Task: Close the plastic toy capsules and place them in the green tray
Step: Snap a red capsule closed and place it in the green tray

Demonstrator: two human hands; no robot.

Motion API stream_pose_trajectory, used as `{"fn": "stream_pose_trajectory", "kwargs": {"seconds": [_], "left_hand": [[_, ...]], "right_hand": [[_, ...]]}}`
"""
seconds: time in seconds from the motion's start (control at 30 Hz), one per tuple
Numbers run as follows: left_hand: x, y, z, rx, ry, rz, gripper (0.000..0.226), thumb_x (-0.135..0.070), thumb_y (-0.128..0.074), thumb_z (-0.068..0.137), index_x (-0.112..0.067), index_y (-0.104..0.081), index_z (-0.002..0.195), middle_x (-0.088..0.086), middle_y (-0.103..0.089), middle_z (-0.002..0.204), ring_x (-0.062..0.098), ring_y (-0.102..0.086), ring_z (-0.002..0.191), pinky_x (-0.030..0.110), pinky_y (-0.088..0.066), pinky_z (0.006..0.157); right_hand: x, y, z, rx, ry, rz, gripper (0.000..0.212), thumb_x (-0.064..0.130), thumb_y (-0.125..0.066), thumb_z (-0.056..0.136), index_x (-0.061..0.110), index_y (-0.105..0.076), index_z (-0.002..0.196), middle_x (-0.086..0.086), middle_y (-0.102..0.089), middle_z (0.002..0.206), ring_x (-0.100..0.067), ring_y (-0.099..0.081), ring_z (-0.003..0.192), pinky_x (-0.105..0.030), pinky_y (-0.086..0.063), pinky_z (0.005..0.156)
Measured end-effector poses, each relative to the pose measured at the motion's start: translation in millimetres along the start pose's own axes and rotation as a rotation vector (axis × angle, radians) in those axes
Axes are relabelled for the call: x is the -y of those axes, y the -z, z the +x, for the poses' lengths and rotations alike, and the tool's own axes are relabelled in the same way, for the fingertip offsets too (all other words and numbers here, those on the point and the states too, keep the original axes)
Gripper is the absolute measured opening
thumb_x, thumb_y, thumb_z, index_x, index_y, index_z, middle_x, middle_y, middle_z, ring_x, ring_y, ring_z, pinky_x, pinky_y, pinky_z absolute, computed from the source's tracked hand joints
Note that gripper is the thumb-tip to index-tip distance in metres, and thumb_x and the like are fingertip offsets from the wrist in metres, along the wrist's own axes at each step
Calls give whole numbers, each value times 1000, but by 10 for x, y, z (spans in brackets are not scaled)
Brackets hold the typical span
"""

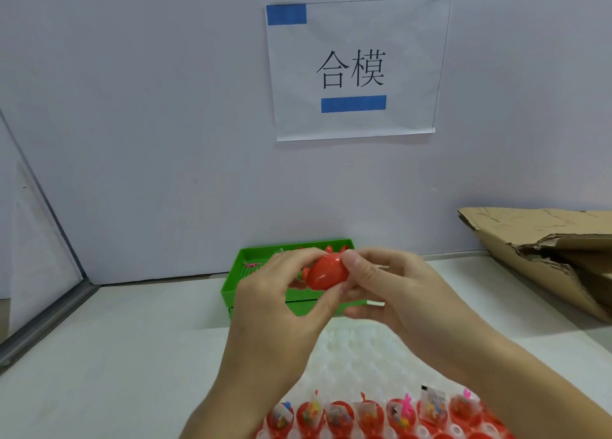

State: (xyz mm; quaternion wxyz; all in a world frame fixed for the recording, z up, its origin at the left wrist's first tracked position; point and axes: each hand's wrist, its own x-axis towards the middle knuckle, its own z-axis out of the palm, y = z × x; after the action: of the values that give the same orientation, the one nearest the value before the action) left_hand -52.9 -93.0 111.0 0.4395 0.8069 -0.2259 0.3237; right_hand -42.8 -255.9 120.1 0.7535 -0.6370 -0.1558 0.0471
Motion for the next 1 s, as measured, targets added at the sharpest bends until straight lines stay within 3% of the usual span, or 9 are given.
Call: {"fn": "stream_pose_trajectory", "kwargs": {"seconds": [0.07, 0.17, 0.27, 0.33, 0.43, 0.53, 0.8, 1.0], "left_hand": [[26, 3, 6, 14, -36, 118, 25, -47, -69, 81, -32, -70, 100, -20, -67, 90, 1, -62, 87, 18, -50, 76], [47, -9, 0, 59, -52, 171, 30, -55, -63, 84, -31, -70, 100, -24, -63, 89, -1, -59, 88, 20, -49, 77], [32, -14, -6, 69, -16, 101, 30, -62, -66, 81, -43, -62, 105, -27, -65, 89, -5, -60, 93, 16, -50, 79], [22, -5, -3, 61, 10, 12, 35, -55, -72, 77, -44, -63, 108, -25, -67, 95, -5, -64, 92, 12, -52, 77], [26, 14, 6, 59, 24, -87, 33, -45, -76, 78, -34, -71, 108, -22, -71, 95, 1, -68, 89, 20, -57, 76], [20, 46, 10, 94, 24, -159, 33, -42, -74, 72, -43, -70, 105, -21, -72, 96, 1, -70, 89, 15, -56, 76], [21, 46, 15, 129, -73, -136, 34, -31, -75, 77, -45, -67, 107, -14, -73, 95, 4, -71, 86, 17, -57, 76], [19, 25, 3, 98, -109, -122, 33, -39, -73, 80, -41, -65, 112, -12, -74, 94, 5, -70, 87, 21, -58, 75]], "right_hand": [[-13, 18, 0, -77, 108, -168, 30, 44, -70, 77, 23, -73, 99, -2, -77, 92, -15, -74, 87, -26, -57, 73], [2, 8, -11, -54, 206, -258, 15, 29, -68, 85, 22, -75, 97, 1, -78, 89, -12, -74, 84, -19, -56, 69], [-4, 39, -2, -79, 192, -209, 20, 34, -70, 78, 22, -77, 92, -3, -78, 89, -16, -75, 85, -24, -59, 75], [-17, 65, 6, -97, 170, -172, 24, 39, -70, 75, 24, -77, 92, -6, -78, 90, -21, -75, 85, -30, -60, 80], [-21, 75, 8, -61, 149, -100, 25, 38, -72, 74, 23, -78, 93, -9, -77, 92, -21, -74, 85, -26, -58, 79], [-11, 83, 2, -30, 142, -77, 25, 36, -75, 73, 19, -78, 91, -11, -77, 94, -25, -75, 89, -26, -59, 78], [4, 107, 1, -37, 166, -120, 22, 33, -77, 70, 16, -79, 83, -14, -76, 85, -24, -73, 76, -26, -58, 71], [29, 106, -11, -39, 171, -157, 24, 36, -76, 70, 15, -79, 81, -13, -76, 82, -20, -72, 69, -26, -58, 69]]}}
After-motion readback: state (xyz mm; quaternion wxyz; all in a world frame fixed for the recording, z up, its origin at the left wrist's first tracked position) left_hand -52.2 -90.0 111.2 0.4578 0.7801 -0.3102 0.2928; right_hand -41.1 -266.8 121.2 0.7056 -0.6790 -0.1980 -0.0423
